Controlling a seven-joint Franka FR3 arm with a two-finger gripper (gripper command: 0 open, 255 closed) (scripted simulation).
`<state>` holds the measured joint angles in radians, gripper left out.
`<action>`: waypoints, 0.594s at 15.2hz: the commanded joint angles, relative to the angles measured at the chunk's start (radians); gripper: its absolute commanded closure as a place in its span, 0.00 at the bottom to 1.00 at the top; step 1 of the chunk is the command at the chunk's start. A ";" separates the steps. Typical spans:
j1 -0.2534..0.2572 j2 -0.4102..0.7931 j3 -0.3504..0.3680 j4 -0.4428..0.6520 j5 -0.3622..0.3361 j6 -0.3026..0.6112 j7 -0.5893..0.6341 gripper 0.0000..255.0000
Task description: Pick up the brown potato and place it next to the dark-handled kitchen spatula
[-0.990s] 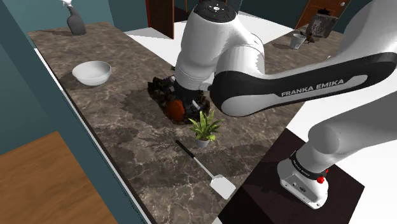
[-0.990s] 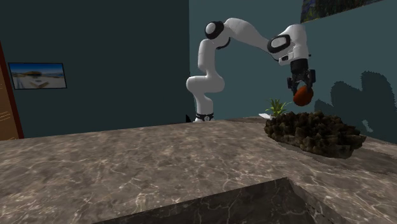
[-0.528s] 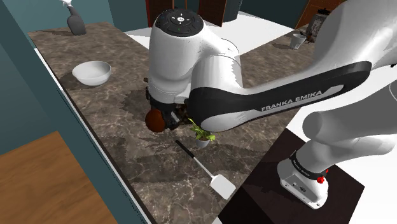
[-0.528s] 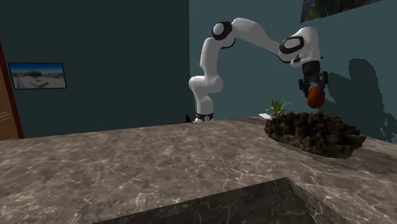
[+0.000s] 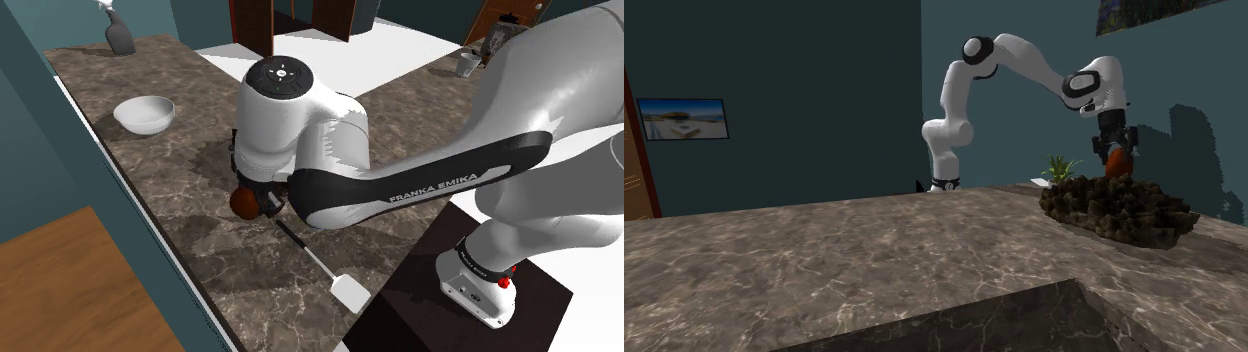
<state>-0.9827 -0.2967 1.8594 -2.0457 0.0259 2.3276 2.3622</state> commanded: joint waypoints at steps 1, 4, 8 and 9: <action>-0.021 -0.017 0.024 -0.014 0.019 0.025 -0.007 1.00; -0.054 -0.042 0.058 -0.031 0.047 0.060 -0.018 1.00; -0.097 -0.075 0.106 -0.052 0.085 0.106 -0.035 1.00; -0.108 -0.083 0.118 -0.057 0.094 0.117 -0.039 1.00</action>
<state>-1.0783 -0.3712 1.9643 -2.0949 0.1093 2.4301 2.3290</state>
